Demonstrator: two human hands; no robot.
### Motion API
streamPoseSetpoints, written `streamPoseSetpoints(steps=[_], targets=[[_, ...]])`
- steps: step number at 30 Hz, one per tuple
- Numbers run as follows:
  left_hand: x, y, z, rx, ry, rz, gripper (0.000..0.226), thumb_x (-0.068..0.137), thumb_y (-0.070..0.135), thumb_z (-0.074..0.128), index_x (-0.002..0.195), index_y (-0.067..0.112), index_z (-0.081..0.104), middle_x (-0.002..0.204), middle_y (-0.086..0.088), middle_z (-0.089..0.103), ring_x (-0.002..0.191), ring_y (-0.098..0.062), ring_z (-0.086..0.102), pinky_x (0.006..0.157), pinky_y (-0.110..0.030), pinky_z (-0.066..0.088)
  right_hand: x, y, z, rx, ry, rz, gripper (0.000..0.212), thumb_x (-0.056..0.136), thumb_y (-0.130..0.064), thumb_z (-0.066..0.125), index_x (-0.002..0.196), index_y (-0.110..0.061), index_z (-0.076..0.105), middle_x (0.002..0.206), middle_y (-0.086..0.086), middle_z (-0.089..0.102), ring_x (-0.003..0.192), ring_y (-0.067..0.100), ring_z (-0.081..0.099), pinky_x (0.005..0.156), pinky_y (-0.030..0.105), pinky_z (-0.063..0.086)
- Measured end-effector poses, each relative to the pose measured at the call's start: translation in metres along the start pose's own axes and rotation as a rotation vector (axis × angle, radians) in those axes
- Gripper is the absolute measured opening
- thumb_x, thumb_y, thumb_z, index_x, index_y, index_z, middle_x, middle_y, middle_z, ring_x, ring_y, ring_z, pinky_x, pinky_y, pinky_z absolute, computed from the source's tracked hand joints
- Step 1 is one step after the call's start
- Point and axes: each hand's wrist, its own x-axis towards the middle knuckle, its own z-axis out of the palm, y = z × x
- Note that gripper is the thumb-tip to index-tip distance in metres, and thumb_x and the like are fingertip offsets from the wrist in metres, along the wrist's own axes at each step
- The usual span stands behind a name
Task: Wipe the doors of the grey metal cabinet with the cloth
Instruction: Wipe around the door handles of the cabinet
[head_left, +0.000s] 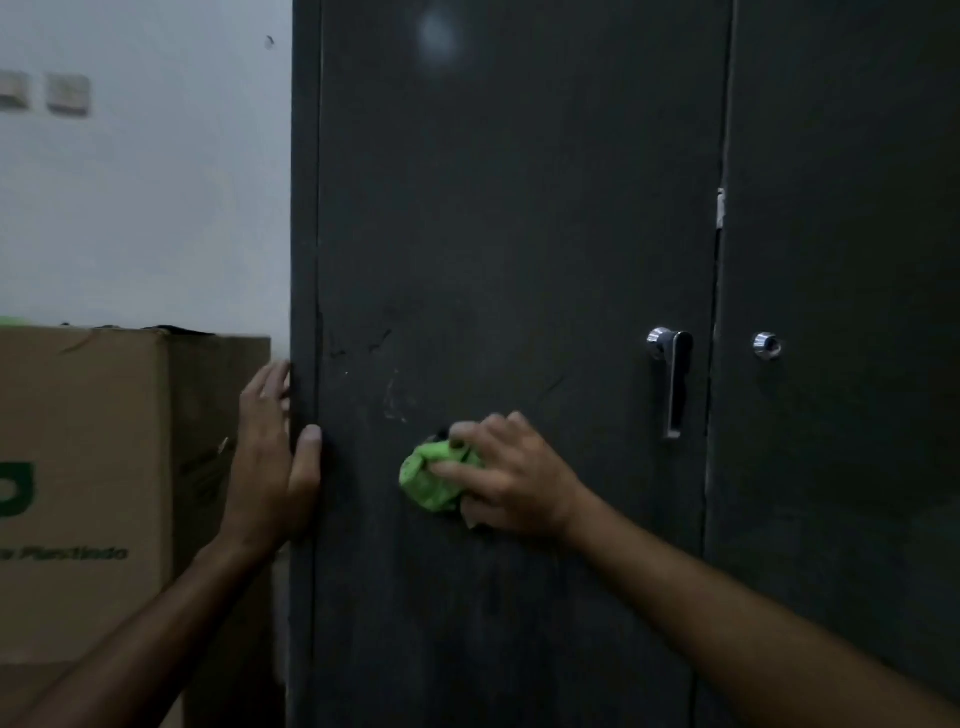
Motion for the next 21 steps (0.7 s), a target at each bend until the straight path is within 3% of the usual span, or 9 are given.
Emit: streamPoseSetpoints(steps=[2,6,8,10,13,15,18,19,21], targets=[[0.000,0.007,-0.001,-0.143,-0.042,-0.111,0.073,0.094,0.021,0.050,0.162,0.019,0.026,0.157,-0.001,0.035,0.131,0.007,0.043,0.107,-0.008,0.038,0.035,0.028,-0.011,-0.039,0.129,0.184,0.044,0.079,-0.032,0.067,0.122,-0.020,0.071,0.127,0.017,0.058,0.096,0.037,0.058,0.081,0.046,0.047],[0.000,0.010,-0.012,-0.313,-0.126,-0.174,0.065,0.101,0.012,0.056,0.152,0.043,0.031,0.144,0.027,0.041,0.129,0.011,0.050,0.097,-0.005,0.045,0.128,0.033,-0.017,-0.021,0.383,0.778,0.050,0.078,-0.023,0.066,0.127,-0.019,0.067,0.128,0.015,0.054,0.104,0.036,0.052,0.085,0.047,0.044],[-0.002,0.010,-0.022,-0.332,-0.183,-0.198,0.068,0.104,0.000,0.057,0.151,0.042,0.033,0.141,0.033,0.046,0.128,0.013,0.052,0.095,-0.006,0.049,0.132,-0.008,0.006,0.035,0.316,0.624,0.053,0.079,-0.022,0.066,0.132,-0.021,0.064,0.134,0.015,0.047,0.105,0.038,0.051,0.086,0.049,0.043],[-0.003,0.008,-0.029,-0.352,-0.237,-0.224,0.070,0.100,-0.007,0.057,0.153,0.034,0.036,0.135,0.039,0.057,0.124,0.012,0.057,0.091,-0.009,0.052,0.099,-0.050,0.028,0.076,0.113,0.240,0.054,0.082,-0.024,0.065,0.135,-0.021,0.062,0.137,0.014,0.040,0.106,0.035,0.051,0.085,0.048,0.044],[0.002,0.005,-0.036,-0.360,-0.302,-0.251,0.078,0.096,-0.020,0.052,0.150,0.034,0.038,0.133,0.048,0.054,0.121,0.012,0.059,0.090,-0.012,0.054,0.062,-0.043,0.021,0.079,-0.058,-0.105,0.046,0.082,-0.030,0.064,0.128,-0.023,0.067,0.132,0.015,0.053,0.102,0.033,0.053,0.082,0.044,0.043],[0.010,0.002,-0.040,-0.436,-0.317,-0.328,0.078,0.096,-0.022,0.042,0.147,0.037,0.043,0.132,0.044,0.059,0.120,0.007,0.062,0.088,-0.016,0.057,0.084,-0.007,0.010,0.026,0.039,-0.016,0.046,0.077,-0.028,0.067,0.122,-0.021,0.070,0.125,0.018,0.060,0.097,0.036,0.056,0.080,0.046,0.045],[0.013,-0.003,-0.042,-0.575,-0.304,-0.453,0.064,0.105,-0.004,0.026,0.150,0.035,0.050,0.143,0.025,0.062,0.130,-0.010,0.063,0.093,-0.027,0.056,0.153,0.025,-0.008,0.017,0.287,0.582,0.049,0.077,-0.025,0.066,0.125,-0.019,0.069,0.124,0.017,0.057,0.101,0.037,0.054,0.081,0.050,0.046],[0.012,-0.004,-0.042,-0.635,-0.294,-0.496,0.058,0.108,0.006,0.021,0.152,0.032,0.050,0.147,0.019,0.061,0.133,-0.013,0.061,0.099,-0.034,0.053,0.167,0.015,-0.005,0.033,0.323,0.668,0.050,0.078,-0.024,0.065,0.128,-0.019,0.067,0.126,0.017,0.055,0.103,0.036,0.053,0.082,0.050,0.045],[0.009,-0.006,-0.040,-0.789,-0.234,-0.598,0.055,0.110,0.026,0.015,0.154,0.025,0.048,0.148,0.008,0.062,0.131,-0.017,0.062,0.107,-0.042,0.047,0.161,-0.025,0.015,0.064,0.256,0.513,0.053,0.080,-0.022,0.064,0.133,-0.019,0.063,0.132,0.017,0.048,0.103,0.037,0.052,0.082,0.052,0.045]])
